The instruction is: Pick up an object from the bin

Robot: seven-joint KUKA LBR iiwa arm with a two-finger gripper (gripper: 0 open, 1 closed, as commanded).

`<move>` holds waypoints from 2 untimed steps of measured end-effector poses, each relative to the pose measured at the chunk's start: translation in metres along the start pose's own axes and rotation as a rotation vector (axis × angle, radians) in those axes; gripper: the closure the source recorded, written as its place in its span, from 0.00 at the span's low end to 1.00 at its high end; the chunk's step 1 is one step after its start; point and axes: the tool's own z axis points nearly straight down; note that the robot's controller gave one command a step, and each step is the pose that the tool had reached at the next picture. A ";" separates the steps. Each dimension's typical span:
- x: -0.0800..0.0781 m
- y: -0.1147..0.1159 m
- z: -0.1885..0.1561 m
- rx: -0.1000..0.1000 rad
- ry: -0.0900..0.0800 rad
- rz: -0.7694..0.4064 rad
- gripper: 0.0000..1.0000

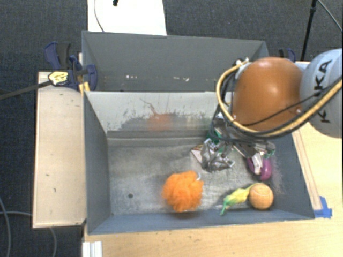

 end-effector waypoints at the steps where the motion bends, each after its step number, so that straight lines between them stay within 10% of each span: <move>1: 0.001 0.000 0.002 -0.003 0.004 0.005 0.00; 2: 0.001 0.001 0.002 -0.003 0.004 0.006 0.00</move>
Offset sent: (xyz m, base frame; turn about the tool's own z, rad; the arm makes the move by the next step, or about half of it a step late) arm 0.0000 0.0000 0.0000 0.0000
